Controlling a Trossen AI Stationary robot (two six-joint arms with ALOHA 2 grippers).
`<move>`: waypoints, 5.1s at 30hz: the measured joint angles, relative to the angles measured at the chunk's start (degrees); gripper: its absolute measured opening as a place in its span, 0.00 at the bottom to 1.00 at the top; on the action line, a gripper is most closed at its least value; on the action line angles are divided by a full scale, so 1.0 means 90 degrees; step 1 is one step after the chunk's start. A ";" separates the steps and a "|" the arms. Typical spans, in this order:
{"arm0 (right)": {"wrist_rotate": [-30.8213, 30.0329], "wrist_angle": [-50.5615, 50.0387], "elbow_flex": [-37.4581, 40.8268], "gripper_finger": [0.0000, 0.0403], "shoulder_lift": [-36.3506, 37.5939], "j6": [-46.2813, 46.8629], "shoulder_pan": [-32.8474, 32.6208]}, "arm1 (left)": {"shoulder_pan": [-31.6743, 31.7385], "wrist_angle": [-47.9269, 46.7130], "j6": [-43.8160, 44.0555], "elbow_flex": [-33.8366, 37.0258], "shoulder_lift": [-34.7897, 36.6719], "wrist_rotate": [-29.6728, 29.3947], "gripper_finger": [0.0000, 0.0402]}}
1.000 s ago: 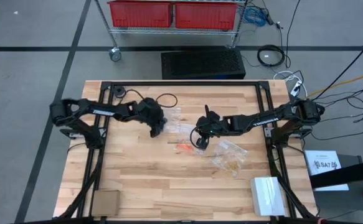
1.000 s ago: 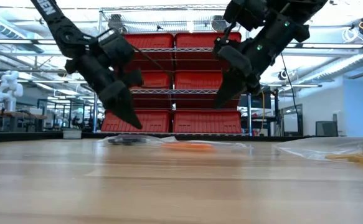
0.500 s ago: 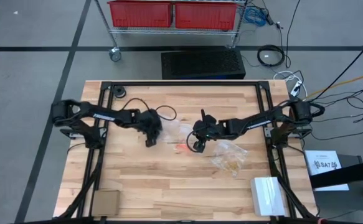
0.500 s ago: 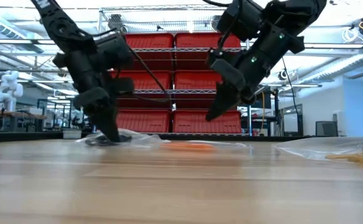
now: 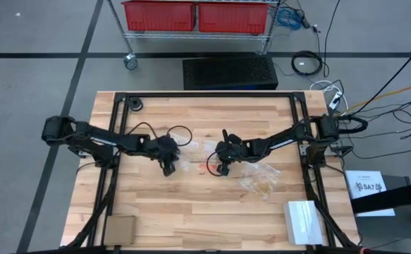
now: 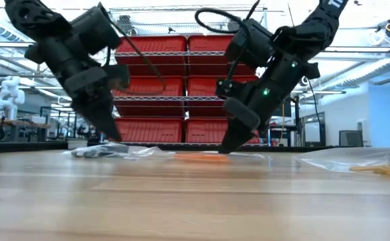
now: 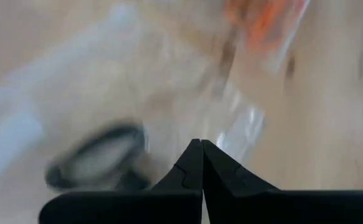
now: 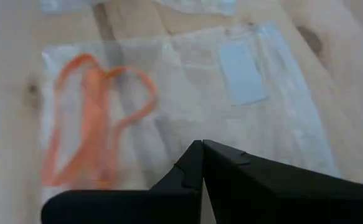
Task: Sort rubber bands
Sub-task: Adjust the transparent zip lock bags, then return to Home Position
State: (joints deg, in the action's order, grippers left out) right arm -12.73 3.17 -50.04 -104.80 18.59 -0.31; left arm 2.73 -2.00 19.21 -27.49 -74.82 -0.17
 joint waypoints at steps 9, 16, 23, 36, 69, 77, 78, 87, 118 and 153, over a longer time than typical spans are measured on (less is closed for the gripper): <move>0.0101 -0.0018 -0.0005 0.00 0.0312 -0.0751 0.0299 | 0.0690 0.0627 -0.0940 -0.0010 -0.0053 -0.1030 0.00; 0.0124 -0.0831 -0.0008 0.00 0.0871 -0.0764 0.0239 | 0.1462 0.0798 -0.1341 -0.0010 -0.0602 -0.0473 0.00; 0.0119 -0.2392 -0.0008 0.00 0.1478 0.0931 -0.0050 | 0.1611 0.0242 -0.1050 -0.0030 -0.0880 -0.0884 0.00; 0.0755 -0.5222 -0.0017 0.00 0.2036 0.4696 -0.1224 | 0.1456 -0.0286 -0.0831 0.0002 0.0098 -0.1254 0.00; -0.0573 -0.4749 0.0709 0.00 0.1657 0.1197 0.0679 | 0.1108 0.0015 -0.0848 -0.0007 0.0791 -0.0792 0.01; -0.0645 -0.4909 0.0449 0.00 0.1659 0.0698 0.0731 | 0.1194 0.0049 -0.0858 -0.0007 0.0791 -0.0768 0.01; -0.0722 -0.4973 0.0382 0.00 0.1659 0.0649 0.0728 | 0.1216 0.0062 -0.0858 -0.0007 0.0791 -0.0767 0.01; -0.1462 -0.5254 0.0127 0.00 0.2023 0.0056 0.0381 | 0.1395 0.0297 -0.1043 -0.0010 0.1341 -0.0767 0.01; 0.0053 0.0414 0.4507 0.00 0.9894 -0.2865 0.1124 | 0.1682 0.0204 -0.2325 0.2268 0.7390 -0.0255 0.00; -0.0411 0.0106 0.5479 0.00 1.1565 -0.3076 0.1403 | 0.1575 -0.0288 -0.2228 0.2722 0.8315 -0.2154 0.02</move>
State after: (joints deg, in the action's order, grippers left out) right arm -16.43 4.12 -0.73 -0.71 -9.09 12.32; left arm 16.91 -4.60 -0.85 -2.98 0.01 -19.55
